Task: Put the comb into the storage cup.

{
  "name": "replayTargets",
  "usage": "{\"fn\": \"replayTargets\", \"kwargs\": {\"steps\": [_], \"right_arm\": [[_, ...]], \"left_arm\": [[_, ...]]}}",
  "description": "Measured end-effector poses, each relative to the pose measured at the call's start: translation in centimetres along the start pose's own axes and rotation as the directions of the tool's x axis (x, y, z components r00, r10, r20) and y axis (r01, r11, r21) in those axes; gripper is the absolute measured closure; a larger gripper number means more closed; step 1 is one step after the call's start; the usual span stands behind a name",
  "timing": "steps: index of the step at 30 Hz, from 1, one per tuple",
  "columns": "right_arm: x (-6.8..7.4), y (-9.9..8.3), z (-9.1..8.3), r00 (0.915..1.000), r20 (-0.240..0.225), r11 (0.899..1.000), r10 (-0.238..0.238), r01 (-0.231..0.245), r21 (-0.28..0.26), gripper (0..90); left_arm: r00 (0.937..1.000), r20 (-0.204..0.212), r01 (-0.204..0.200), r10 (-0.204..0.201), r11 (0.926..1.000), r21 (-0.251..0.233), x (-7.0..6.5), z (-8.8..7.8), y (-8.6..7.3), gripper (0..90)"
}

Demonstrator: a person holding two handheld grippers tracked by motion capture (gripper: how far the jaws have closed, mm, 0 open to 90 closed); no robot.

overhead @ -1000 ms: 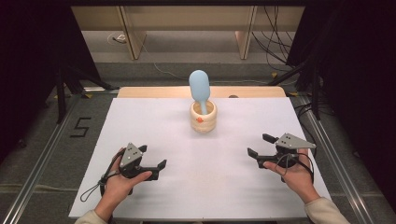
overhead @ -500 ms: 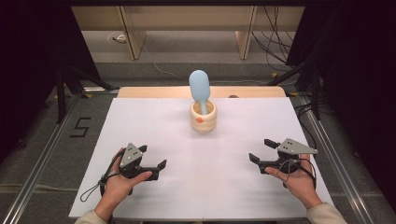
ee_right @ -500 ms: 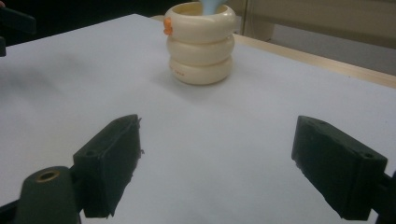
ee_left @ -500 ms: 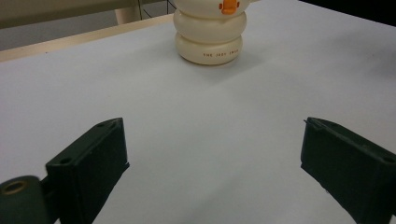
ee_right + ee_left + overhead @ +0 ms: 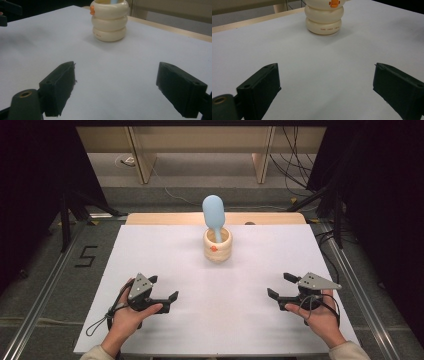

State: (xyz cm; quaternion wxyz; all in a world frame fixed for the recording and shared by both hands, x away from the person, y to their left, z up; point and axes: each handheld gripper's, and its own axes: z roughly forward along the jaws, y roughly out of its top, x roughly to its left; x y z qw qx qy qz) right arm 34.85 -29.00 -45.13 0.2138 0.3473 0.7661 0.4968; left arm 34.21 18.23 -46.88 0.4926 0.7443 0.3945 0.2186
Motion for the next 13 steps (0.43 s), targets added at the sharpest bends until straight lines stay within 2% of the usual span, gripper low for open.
{"fn": "replayTargets", "kwargs": {"steps": [13], "right_arm": [[0.02,-0.25,0.17,1.0,-0.003,1.0,0.006,-0.006,0.011,16.6]], "left_arm": [[1.0,0.003,0.0,0.0,1.0,0.001,0.01,0.13,0.01,6.7]]}}
